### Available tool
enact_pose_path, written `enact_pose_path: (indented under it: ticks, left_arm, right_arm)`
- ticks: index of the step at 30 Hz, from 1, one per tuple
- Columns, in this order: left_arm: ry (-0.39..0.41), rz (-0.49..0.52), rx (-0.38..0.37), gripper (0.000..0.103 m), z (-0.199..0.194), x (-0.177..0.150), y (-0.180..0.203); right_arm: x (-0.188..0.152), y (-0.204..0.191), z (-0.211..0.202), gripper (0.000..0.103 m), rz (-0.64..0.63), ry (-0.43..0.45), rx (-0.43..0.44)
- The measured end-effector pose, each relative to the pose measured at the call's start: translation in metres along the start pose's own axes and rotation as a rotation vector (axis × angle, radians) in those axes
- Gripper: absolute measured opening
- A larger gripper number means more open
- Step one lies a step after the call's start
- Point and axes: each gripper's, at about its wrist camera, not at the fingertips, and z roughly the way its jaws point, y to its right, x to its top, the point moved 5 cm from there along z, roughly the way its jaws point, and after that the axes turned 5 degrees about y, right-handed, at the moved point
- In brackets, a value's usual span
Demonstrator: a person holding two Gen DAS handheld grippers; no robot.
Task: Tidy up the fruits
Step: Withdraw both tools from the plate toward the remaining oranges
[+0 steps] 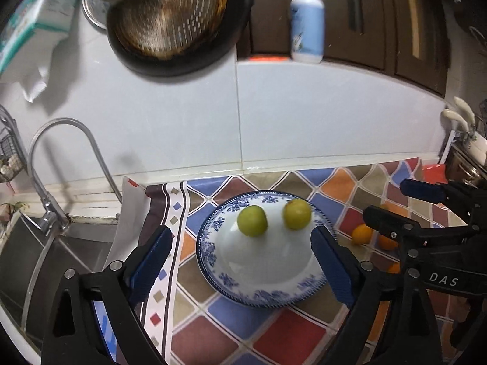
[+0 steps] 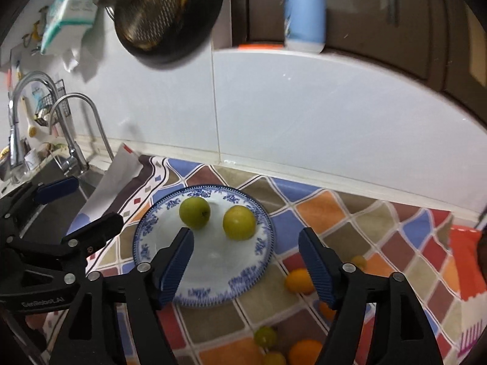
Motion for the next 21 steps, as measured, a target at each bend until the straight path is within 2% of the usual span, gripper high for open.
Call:
enact_pose_path:
  ticks: [3,11,21]
  left_arm:
    - [0.022,0.015,-0.007,0.095,-0.021,-0.003,0.011]
    - [0.056,0.057,-0.039,0.096,-0.06,-0.024,0.044]
    - [0.071,0.091,-0.079,0.096,-0.079,-0.047,0.092]
  right_arm:
    - [-0.008,0.004,-0.026,0.077,0.011,0.025,-0.015]
    - [-0.033,0.022,-0.082,0.077,0.056,0.076,-0.051]
    - [-0.066,0.051,-0.12,0.077,0.04,0.081,-0.107]
